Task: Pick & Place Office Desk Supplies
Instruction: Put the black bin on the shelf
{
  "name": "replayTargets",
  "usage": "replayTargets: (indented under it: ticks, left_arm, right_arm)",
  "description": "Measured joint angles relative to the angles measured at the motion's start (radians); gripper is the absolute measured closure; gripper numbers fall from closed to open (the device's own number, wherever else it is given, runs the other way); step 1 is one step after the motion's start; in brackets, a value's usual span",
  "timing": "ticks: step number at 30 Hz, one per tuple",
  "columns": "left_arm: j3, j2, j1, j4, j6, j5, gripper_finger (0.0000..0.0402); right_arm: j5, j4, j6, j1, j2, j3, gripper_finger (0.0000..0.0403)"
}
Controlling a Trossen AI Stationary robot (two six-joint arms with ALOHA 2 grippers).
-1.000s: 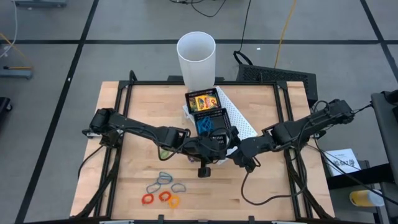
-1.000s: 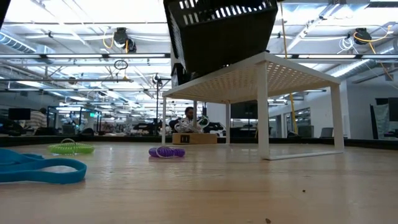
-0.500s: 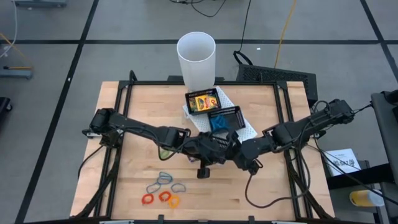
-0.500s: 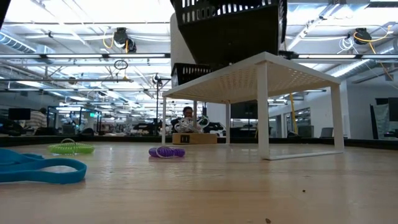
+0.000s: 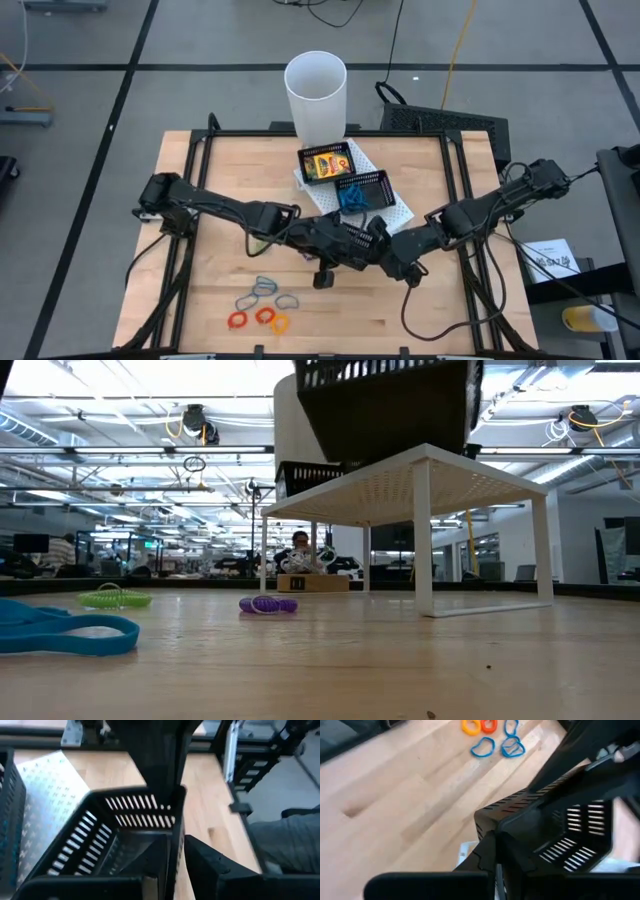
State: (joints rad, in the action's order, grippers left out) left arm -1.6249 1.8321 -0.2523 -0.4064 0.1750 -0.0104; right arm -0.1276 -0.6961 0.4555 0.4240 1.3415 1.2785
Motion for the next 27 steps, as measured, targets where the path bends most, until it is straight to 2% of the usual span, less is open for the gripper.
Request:
replayTargets:
  ticks: [11, 17, 21, 27]
  left_arm:
    - [0.000, -0.072, -0.059, 0.036, -0.034, -0.015, 0.0330]
    - [-0.001, -0.096, -0.080, 0.067, -0.050, -0.011, 0.0330]
    - [0.000, -0.106, -0.089, 0.063, -0.050, -0.002, 0.0330]
    - [0.000, -0.107, -0.100, 0.061, -0.064, 0.011, 0.0330]
  right_arm:
    - [-0.095, -0.056, -0.040, 0.048, -0.011, 0.000, 0.0402]
    - [-0.043, -0.049, -0.055, 0.051, -0.012, 0.000, 0.0397]
    - [-0.132, -0.053, -0.051, 0.047, -0.011, -0.017, 0.0383]
    - [-0.092, -0.021, -0.056, 0.024, -0.011, -0.063, 0.0382]
